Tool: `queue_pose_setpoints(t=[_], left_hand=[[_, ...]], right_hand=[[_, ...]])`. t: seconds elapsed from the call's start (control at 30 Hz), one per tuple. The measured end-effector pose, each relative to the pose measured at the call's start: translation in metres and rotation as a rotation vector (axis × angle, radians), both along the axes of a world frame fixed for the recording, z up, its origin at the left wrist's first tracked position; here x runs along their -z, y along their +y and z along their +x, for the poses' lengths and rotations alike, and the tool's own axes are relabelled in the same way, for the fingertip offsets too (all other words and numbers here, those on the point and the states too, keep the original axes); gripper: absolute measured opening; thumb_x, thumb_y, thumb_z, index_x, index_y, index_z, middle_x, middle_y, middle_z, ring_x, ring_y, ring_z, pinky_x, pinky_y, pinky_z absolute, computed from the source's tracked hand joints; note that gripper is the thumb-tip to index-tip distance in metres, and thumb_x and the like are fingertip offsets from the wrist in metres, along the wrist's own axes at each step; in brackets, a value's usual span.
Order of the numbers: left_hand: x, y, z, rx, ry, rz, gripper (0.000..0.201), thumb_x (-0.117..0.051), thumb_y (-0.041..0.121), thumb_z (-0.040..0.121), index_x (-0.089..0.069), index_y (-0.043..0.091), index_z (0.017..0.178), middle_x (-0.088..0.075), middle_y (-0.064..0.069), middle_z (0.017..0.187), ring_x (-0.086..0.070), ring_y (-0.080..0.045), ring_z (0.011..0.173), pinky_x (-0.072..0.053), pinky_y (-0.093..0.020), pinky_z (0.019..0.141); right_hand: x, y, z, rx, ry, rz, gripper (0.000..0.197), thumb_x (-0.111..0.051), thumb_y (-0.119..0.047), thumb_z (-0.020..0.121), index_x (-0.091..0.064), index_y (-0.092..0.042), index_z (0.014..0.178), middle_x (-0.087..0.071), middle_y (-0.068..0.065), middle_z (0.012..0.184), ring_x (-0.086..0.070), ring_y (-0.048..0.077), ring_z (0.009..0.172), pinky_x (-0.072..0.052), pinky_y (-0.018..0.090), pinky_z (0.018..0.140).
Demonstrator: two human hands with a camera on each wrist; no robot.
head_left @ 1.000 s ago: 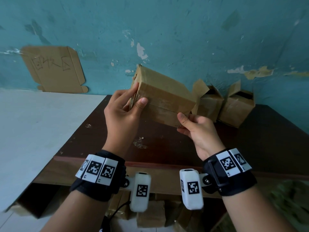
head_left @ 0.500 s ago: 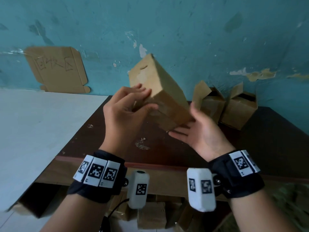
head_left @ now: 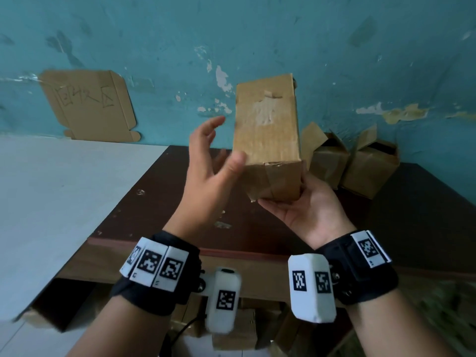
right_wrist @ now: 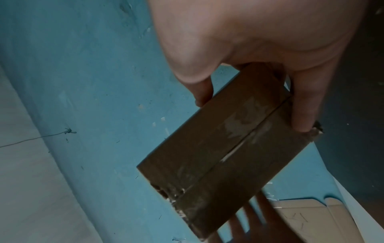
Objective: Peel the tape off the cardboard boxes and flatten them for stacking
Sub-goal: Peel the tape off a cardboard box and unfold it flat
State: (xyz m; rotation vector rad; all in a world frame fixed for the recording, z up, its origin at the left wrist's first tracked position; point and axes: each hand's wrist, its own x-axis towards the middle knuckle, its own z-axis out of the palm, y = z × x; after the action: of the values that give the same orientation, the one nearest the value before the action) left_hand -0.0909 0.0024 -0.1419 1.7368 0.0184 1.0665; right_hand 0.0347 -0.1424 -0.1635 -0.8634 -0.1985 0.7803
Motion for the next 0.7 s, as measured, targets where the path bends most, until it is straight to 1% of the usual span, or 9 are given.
queue_pose_setpoints(t=[0.07,0.17,0.23,0.3,0.43,0.5,0.57,0.6,0.7], left_hand=[[0.008,0.008,0.007,0.091,0.145,-0.266,0.092,-0.048,0.085,0.074,-0.030,0.037,0.152,-0.047,0.016,0.142,-0.048,-0.001,0.133,-0.041,-0.038,0.110],[0.015,0.016,0.013,0.307,0.276,-0.471,0.093,-0.051,0.087,0.077,-0.031,0.039,0.156,-0.048,0.001,0.155,-0.051,-0.022,0.140,-0.043,-0.059,0.110],[0.012,0.009,0.010,0.421,0.307,-0.548,0.082,-0.050,0.076,0.088,-0.042,0.026,0.152,-0.059,-0.007,0.146,-0.058,-0.029,0.133,-0.052,-0.053,0.099],[0.008,0.004,0.009,0.444,0.319,-0.592,0.066,-0.043,0.064,0.095,-0.053,0.021,0.143,-0.068,-0.008,0.133,-0.065,-0.027,0.122,-0.055,-0.046,0.086],[0.011,0.004,0.010,0.415,0.307,-0.587,0.070,-0.046,0.061,0.091,-0.051,0.016,0.145,-0.073,-0.005,0.116,-0.072,-0.018,0.096,-0.055,-0.033,0.068],[0.017,0.010,0.012,0.380,0.317,-0.555,0.082,-0.055,0.065,0.087,-0.038,0.022,0.155,-0.068,-0.003,0.126,-0.070,-0.013,0.101,-0.055,-0.035,0.076],[0.023,0.014,0.015,0.381,0.331,-0.495,0.091,-0.066,0.075,0.079,-0.028,0.044,0.156,-0.049,0.000,0.154,-0.053,-0.021,0.136,-0.044,-0.056,0.105],[0.025,0.014,0.016,0.388,0.349,-0.469,0.096,-0.069,0.078,0.075,-0.024,0.051,0.155,-0.043,0.004,0.159,-0.044,-0.025,0.145,-0.034,-0.065,0.111],[0.027,0.012,0.020,0.413,0.355,-0.437,0.102,-0.070,0.081,0.072,-0.021,0.051,0.156,-0.042,0.007,0.160,-0.042,-0.026,0.146,-0.028,-0.071,0.113]], right_hand=[[0.002,0.001,0.000,-0.007,-0.006,-0.003,0.050,-0.055,-0.048,0.097,-0.063,-0.014,0.133,-0.069,0.019,0.128,-0.065,0.043,0.119,-0.052,0.055,0.100],[0.003,0.003,-0.004,-0.019,-0.025,-0.042,0.050,-0.054,-0.048,0.098,-0.061,-0.016,0.136,-0.070,0.017,0.127,-0.067,0.040,0.117,-0.055,0.054,0.097],[0.004,0.004,-0.006,-0.031,-0.031,-0.066,0.047,-0.051,-0.048,0.101,-0.062,-0.016,0.134,-0.071,0.017,0.125,-0.067,0.040,0.117,-0.053,0.055,0.099],[0.006,0.005,-0.006,-0.049,-0.054,-0.108,0.046,-0.046,-0.050,0.104,-0.063,-0.017,0.132,-0.070,0.018,0.126,-0.065,0.042,0.118,-0.051,0.056,0.102],[0.005,0.004,-0.007,-0.045,-0.152,-0.275,0.044,-0.047,-0.054,0.102,-0.064,-0.023,0.128,-0.073,0.011,0.122,-0.065,0.040,0.118,-0.051,0.056,0.101],[0.005,0.006,-0.008,0.053,-0.316,-0.415,0.030,-0.054,-0.044,0.102,-0.067,-0.024,0.119,-0.074,0.004,0.112,-0.066,0.033,0.115,-0.055,0.050,0.097],[0.006,0.006,-0.005,0.256,-0.524,-0.479,0.028,-0.064,-0.034,0.094,-0.068,-0.023,0.120,-0.074,0.002,0.114,-0.067,0.026,0.115,-0.056,0.048,0.097],[0.004,0.005,-0.006,0.337,-0.613,-0.458,0.028,-0.066,-0.030,0.090,-0.070,-0.024,0.117,-0.075,0.002,0.114,-0.069,0.023,0.112,-0.056,0.049,0.098],[-0.010,0.001,-0.014,0.366,-0.687,-0.396,0.014,-0.061,-0.025,0.099,-0.075,-0.027,0.097,-0.078,-0.002,0.100,-0.074,0.015,0.097,-0.058,0.050,0.095]])
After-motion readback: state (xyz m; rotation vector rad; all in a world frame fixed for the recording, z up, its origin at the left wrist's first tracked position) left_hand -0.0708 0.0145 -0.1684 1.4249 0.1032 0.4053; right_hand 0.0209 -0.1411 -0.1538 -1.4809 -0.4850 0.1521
